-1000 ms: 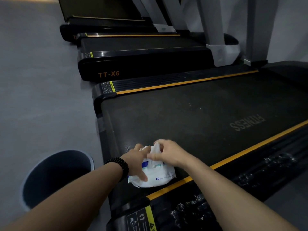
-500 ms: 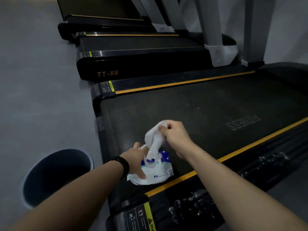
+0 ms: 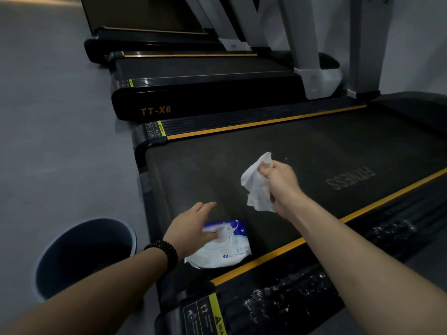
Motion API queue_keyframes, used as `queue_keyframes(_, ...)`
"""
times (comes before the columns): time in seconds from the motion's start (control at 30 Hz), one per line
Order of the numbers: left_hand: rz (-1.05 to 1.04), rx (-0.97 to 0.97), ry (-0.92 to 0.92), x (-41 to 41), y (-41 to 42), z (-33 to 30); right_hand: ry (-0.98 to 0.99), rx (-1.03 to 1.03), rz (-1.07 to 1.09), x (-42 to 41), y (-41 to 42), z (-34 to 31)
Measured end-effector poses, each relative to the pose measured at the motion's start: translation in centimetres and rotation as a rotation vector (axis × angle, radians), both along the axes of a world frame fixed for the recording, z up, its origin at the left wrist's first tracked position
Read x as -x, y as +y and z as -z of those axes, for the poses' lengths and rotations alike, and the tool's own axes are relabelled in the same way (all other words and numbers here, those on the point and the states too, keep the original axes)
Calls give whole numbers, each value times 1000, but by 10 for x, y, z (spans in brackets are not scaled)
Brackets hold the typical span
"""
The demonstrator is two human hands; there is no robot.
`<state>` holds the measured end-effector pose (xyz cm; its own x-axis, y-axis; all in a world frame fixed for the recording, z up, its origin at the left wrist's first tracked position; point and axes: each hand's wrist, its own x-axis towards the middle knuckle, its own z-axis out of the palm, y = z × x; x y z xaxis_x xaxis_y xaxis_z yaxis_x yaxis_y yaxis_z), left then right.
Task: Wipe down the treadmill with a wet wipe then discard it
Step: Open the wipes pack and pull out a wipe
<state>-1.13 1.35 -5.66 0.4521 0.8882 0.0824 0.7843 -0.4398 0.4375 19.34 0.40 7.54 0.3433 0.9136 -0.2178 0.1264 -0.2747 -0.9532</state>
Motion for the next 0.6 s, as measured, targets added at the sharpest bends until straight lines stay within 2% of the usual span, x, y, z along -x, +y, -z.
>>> queue_keyframes(0.13,250,-191,77,-3,-19,18,32,27,48,-14,-4,1)
queue_keyframes(0.2,312,-256,145,-2,-34,36,21,32,56,-17,-6,3)
queue_keyframes(0.33,248,-360,173,-2,-49,63,21,69,68,-24,-14,13)
queue_keyframes(0.5,175,-306,297,-8,-27,56,33,90,75,-31,-24,22)
queue_keyframes(0.6,23,-214,311,-12,3,46,57,82,82,-36,-30,22)
